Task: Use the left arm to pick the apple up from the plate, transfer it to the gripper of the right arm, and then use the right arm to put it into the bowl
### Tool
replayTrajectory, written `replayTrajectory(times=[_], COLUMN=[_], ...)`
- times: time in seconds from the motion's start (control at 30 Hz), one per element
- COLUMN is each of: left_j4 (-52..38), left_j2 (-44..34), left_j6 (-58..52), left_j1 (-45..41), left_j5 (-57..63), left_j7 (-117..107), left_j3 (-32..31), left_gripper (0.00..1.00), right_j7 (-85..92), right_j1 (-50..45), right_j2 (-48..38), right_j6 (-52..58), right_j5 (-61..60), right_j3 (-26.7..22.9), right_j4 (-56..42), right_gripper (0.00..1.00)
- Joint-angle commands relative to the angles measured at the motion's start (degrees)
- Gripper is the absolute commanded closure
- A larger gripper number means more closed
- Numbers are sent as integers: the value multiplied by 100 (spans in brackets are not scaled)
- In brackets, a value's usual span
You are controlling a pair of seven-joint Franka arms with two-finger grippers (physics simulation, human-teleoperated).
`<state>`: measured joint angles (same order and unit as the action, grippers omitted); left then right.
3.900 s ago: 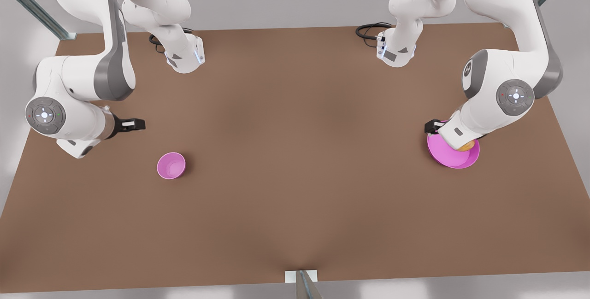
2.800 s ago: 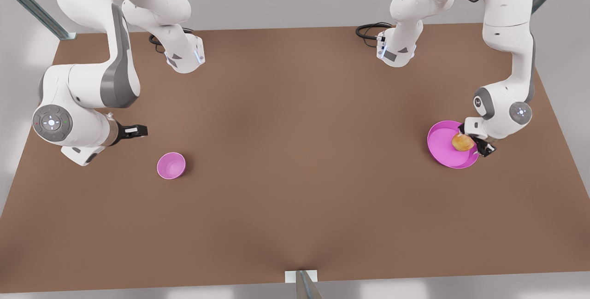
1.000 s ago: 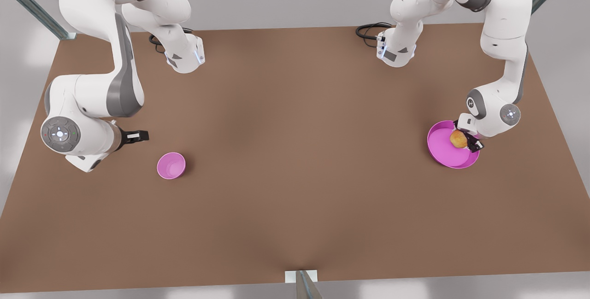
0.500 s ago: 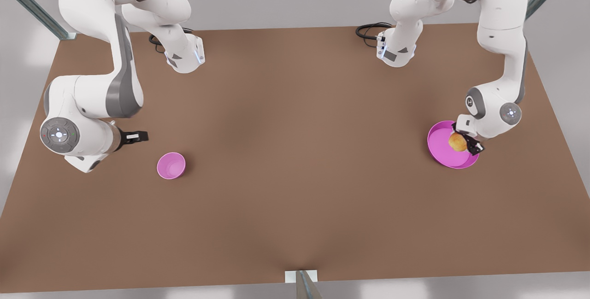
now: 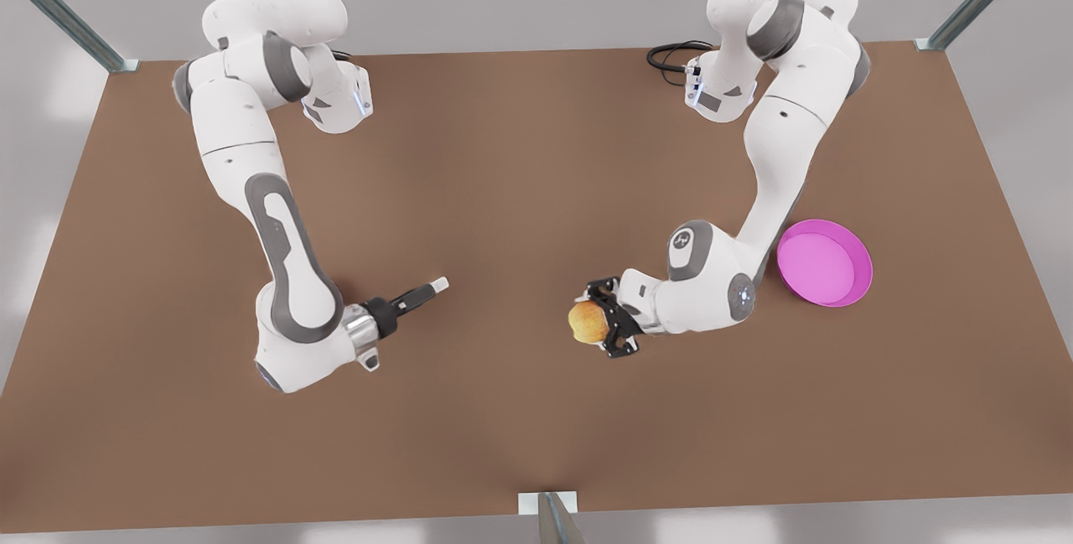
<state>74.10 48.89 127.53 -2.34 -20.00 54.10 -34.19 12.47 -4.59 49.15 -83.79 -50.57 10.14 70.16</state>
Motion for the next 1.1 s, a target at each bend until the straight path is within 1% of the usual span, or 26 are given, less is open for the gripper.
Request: replayTrajectory(times=[0.0,0.03,0.1,0.3,0.33,0.37,0.4,0.47,0.5,0.53,0.63,0.77,0.83,0.93,1.07], left_j4=[-467,-467,-493,-581,-590,-608,-652,-739,-775,-775,-810,-810,-801,-784,-784], left_j2=[472,578,613,630,622,630,639,648,648,648,657,648,648,639,639], left_j6=[122,580,843,1090,1090,1090,1090,1107,1107,1116,1204,1222,1231,1450,1450], left_j1=[-12,-65,-197,-346,-346,-346,-364,-390,-390,-390,-399,-434,-434,-434,-426], left_j5=[-74,-74,-74,-57,-39,-31,-31,5,241,443,514,514,541,541,541], left_j7=[-3915,-3863,-3608,-3195,-3186,-3116,-2862,-2028,-1850,-1798,-1332,-1314,-1164,-751,-690], left_j3=[-421,-527,-536,-580,-589,-589,-580,-563,-562,-562,-562,-554,-562,-562,-562], left_gripper=[17,17,17,17,30,30,28,27,27,27,27,27,27,27,26], right_j7=[775,739,739,739,739,748,739,739,739,739,757,739,704,704,696], right_j1=[-7,-24,-24,-68,-77,-77,-77,-77,-77,-103,-130,-165,-183,-183,-183], right_j2=[95,103,156,270,323,341,358,358,367,367,367,393,640,727,850], right_j6=[-1122,-1351,-1640,-2476,-2581,-2634,-2687,-2801,-2889,-2898,-2986,-3197,-3223,-3232,-3390], right_j5=[-647,-735,-866,-1104,-1095,-1104,-1104,-1139,-1209,-1218,-1262,-1394,-1394,-1403,-1420], right_j3=[181,251,427,805,849,885,946,1051,1131,1131,1131,1280,1298,1359,1500], right_j4=[-2,-11,-2,-11,-20,-20,-64,-81,-90,-90,-99,-160,-450,-608,-776], right_gripper=[0,0,0,0,0,0,0,0,0,0,0,0,0,0,0])
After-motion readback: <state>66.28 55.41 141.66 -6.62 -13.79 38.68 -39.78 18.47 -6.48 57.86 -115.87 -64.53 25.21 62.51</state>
